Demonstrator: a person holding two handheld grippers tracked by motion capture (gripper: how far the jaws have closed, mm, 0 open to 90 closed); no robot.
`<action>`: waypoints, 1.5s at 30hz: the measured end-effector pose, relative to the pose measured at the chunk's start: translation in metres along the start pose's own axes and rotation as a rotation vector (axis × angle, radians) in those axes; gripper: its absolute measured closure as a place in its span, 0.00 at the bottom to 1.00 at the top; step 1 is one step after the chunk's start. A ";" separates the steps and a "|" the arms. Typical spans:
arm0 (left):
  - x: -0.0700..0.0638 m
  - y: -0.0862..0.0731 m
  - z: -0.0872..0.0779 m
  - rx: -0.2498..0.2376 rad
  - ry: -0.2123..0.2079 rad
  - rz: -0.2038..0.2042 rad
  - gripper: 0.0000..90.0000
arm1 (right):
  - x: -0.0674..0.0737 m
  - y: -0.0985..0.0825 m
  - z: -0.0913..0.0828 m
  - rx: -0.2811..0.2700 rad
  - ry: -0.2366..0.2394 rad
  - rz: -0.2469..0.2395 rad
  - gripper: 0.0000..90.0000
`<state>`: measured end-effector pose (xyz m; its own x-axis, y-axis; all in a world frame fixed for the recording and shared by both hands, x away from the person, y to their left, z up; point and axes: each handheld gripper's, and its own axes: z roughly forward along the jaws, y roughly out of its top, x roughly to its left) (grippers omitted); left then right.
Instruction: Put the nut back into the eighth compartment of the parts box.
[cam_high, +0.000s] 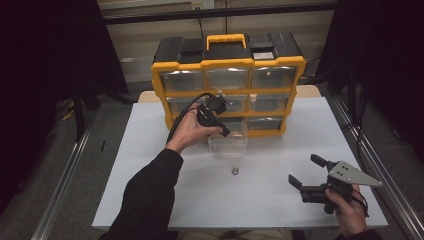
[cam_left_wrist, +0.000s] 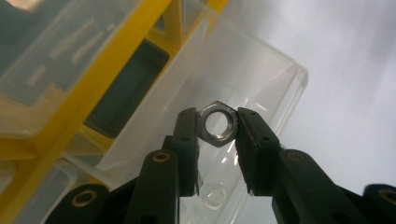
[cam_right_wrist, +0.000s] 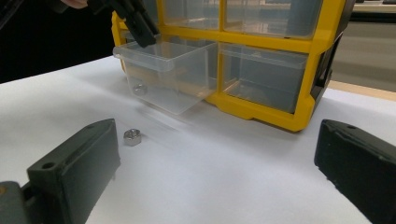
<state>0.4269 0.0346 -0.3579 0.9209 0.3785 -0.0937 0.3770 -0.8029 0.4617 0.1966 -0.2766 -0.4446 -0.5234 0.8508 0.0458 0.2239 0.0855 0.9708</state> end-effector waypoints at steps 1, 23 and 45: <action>0.001 -0.001 0.002 -0.004 -0.003 -0.003 0.78 | 0.000 0.000 0.000 0.000 0.000 0.000 0.00; 0.009 -0.008 0.029 0.035 0.003 -0.026 0.78 | 0.000 0.000 -0.001 0.001 0.002 -0.004 0.00; 0.014 -0.013 0.034 0.047 0.019 -0.070 0.72 | 0.000 0.000 -0.001 0.001 0.006 -0.003 0.00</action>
<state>0.4381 0.0343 -0.3950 0.8903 0.4425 -0.1073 0.4448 -0.7950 0.4124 0.1961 -0.2767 -0.4445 -0.5293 0.8473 0.0440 0.2232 0.0891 0.9707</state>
